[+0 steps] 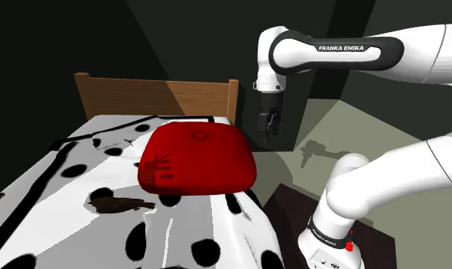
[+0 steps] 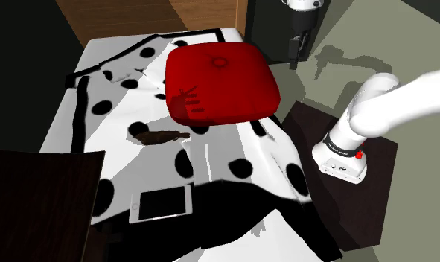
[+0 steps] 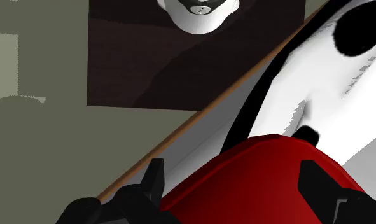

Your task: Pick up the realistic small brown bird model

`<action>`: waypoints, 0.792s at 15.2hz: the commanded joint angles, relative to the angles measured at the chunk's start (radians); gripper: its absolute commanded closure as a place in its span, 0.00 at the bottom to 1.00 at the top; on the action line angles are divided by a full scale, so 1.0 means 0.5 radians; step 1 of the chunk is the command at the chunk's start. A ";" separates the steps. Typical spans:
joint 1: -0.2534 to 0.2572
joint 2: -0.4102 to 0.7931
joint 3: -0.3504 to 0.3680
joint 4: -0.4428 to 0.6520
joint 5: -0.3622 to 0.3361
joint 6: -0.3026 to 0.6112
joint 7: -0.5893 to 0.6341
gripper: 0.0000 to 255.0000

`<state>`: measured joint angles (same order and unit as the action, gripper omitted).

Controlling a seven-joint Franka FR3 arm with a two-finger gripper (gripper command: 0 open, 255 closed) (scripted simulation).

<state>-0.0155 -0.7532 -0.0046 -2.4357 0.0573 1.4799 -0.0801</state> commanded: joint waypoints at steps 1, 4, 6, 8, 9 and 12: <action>0.000 0.000 0.000 0.000 0.000 0.000 0.000 0.00; 0.060 0.141 0.072 0.011 0.056 0.177 0.014 0.00; 0.097 0.242 0.121 0.030 0.089 0.292 0.022 0.00; 0.133 0.347 0.169 0.058 0.116 0.402 0.030 0.00; 0.150 0.402 0.193 0.075 0.127 0.455 0.034 0.00; 0.198 0.569 0.264 0.140 0.153 0.608 0.047 0.00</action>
<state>0.0751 -0.5040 0.1146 -2.3764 0.1291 1.7492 -0.0587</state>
